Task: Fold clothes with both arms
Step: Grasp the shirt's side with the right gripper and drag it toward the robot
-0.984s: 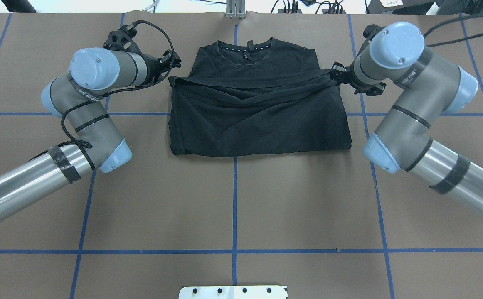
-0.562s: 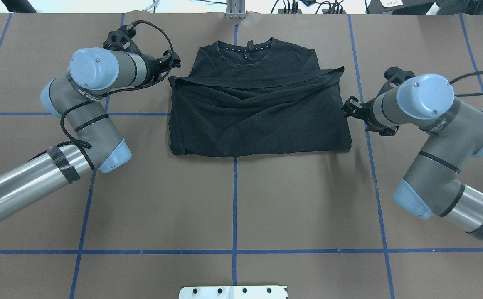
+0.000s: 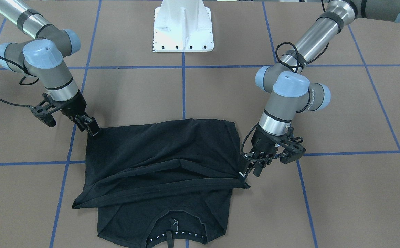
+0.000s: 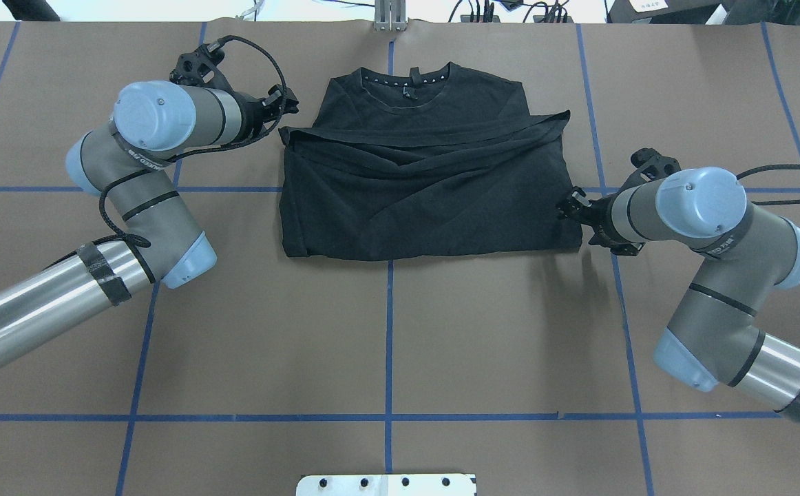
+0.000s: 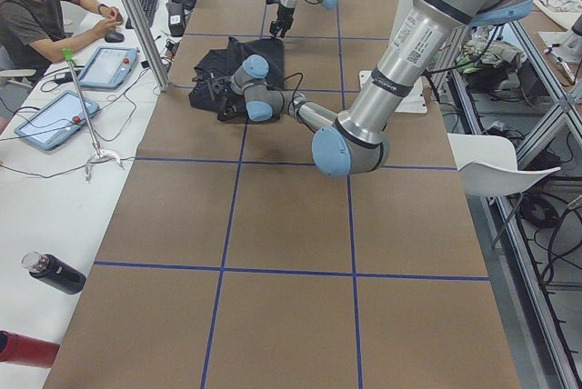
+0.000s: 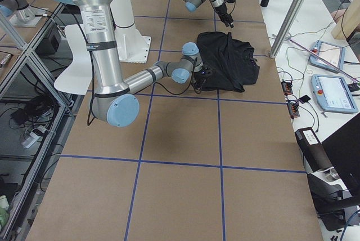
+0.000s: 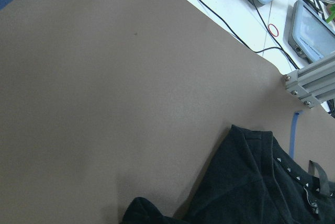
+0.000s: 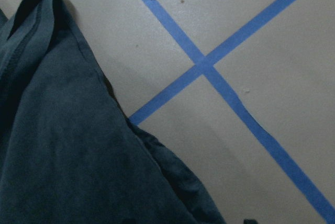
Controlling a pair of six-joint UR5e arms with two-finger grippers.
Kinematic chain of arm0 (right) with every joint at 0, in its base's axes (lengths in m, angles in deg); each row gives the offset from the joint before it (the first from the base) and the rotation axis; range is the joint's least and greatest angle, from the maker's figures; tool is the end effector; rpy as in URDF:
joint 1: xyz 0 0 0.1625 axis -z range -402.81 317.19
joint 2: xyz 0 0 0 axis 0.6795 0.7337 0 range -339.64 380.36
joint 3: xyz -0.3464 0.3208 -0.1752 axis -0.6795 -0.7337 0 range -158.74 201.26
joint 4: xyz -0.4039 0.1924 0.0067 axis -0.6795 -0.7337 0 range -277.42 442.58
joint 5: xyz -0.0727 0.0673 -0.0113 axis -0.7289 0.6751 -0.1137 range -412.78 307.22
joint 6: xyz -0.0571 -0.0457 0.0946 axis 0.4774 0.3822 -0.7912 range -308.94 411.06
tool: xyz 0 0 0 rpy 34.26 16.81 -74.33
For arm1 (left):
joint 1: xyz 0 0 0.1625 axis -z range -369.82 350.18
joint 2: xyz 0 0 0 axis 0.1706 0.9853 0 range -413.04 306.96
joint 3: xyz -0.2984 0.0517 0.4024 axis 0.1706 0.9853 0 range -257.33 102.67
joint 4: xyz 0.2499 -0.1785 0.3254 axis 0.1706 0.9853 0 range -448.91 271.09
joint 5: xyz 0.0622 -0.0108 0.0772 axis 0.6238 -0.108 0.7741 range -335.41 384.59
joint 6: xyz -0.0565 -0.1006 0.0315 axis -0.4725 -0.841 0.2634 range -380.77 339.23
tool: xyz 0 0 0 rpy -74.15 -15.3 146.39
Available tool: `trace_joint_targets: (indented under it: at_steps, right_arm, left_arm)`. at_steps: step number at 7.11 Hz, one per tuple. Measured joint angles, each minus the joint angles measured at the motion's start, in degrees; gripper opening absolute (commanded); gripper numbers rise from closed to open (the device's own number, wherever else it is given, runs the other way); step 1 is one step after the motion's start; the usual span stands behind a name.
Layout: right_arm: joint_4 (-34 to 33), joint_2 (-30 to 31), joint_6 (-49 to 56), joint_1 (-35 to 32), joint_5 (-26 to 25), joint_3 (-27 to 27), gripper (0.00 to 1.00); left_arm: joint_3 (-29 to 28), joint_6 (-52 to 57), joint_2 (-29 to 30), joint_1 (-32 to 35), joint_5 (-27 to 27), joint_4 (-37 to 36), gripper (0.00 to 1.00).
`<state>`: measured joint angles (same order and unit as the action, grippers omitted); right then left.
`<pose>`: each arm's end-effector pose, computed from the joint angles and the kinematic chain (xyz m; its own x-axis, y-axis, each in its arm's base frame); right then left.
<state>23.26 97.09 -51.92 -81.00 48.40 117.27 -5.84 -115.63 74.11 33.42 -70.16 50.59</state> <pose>-0.4606 -0.5025 0.5107 0.3825 0.5814 0.7181 -0.5910 0.7514 -0.2935 0.5395 -0.6767 0.3792 0.2172 -0.3203 -0.9221 0.6476 0.7541 -0.1094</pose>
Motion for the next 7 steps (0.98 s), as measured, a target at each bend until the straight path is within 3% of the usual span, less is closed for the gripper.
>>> trace_joint_targets:
  at_steps: [1, 2, 5, 7]
  right_arm:
    - [0.1, -1.2, -0.1, 0.2, -0.1, -1.8, 0.18]
    - [0.2, -1.7, -0.1, 0.1, -0.1, -2.6, 0.00]
    - [0.3, -0.9, 0.0, -0.2, 0.0, -1.7, 0.00]
    - [-0.3, 2.5, 0.0, -0.2, 0.5, 3.0, 0.00]
  left_arm:
    - [0.0, 0.0, 0.0, 0.0, 0.0, 0.0, 0.75]
    - [0.0, 0.0, 0.0, 0.0, 0.0, 0.1, 0.75]
    - [0.0, 0.0, 0.0, 0.0, 0.0, 0.1, 0.75]
    - [0.2, -0.1, 0.0, 0.0, -0.2, 0.1, 0.75]
